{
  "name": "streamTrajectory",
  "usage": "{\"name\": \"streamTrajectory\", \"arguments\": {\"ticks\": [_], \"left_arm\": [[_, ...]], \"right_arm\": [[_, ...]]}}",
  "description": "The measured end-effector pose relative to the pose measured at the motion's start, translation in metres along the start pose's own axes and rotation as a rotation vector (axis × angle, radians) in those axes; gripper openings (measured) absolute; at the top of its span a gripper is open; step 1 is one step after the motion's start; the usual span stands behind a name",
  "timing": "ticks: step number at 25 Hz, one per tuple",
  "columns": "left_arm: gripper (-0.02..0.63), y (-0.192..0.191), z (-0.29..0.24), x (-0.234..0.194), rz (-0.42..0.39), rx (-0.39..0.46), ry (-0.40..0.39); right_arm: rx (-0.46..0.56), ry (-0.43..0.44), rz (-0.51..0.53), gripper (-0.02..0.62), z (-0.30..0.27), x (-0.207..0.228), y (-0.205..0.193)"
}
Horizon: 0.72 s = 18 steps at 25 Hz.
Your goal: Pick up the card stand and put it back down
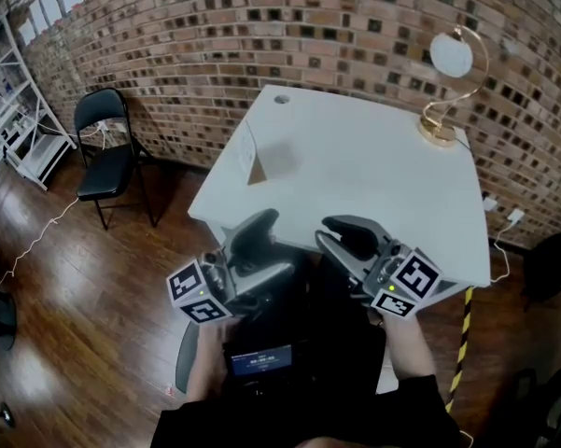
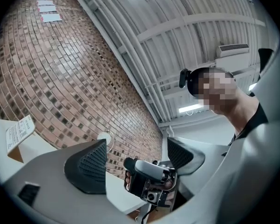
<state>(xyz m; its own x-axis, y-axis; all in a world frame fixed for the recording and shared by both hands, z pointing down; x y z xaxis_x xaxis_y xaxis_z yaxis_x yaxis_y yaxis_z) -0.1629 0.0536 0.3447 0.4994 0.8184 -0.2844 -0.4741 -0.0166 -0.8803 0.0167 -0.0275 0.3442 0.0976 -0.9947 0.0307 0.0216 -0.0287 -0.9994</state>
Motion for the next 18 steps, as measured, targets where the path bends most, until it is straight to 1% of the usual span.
{"name": "streamTrajectory", "arguments": {"ticks": [8,13,16,18], "left_arm": [[0.4,0.009,-0.002,-0.034,-0.05,-0.018,0.043],[0.4,0.025,-0.003,-0.058,-0.091,-0.056,0.087],[0.4,0.038,0.0,-0.072,-0.131,-0.072,0.138],[0.4,0.047,0.006,-0.081,-0.151,-0.061,0.167]], "right_arm": [[-0.027,0.029,0.011,0.116,-0.033,0.043,0.014],[-0.049,0.032,-0.003,0.117,-0.062,0.067,0.019],[-0.081,0.028,-0.012,0.141,-0.084,0.078,0.018],[-0.108,0.025,-0.02,0.161,-0.101,0.085,0.016]]}}
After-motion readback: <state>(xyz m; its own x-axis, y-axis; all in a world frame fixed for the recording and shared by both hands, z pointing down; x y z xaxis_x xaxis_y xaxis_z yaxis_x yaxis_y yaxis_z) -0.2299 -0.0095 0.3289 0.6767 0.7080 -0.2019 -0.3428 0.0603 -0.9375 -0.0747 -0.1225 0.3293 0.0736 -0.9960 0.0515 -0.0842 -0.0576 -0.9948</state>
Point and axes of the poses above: the fingertips, and each gripper's own axes: z backward along the fingers, x to its right, y out of its top, the point moved 8 cm from there along z, backward along the fingers, and after that the axes turned 8 degrees about -x, right-handed, at the moved point
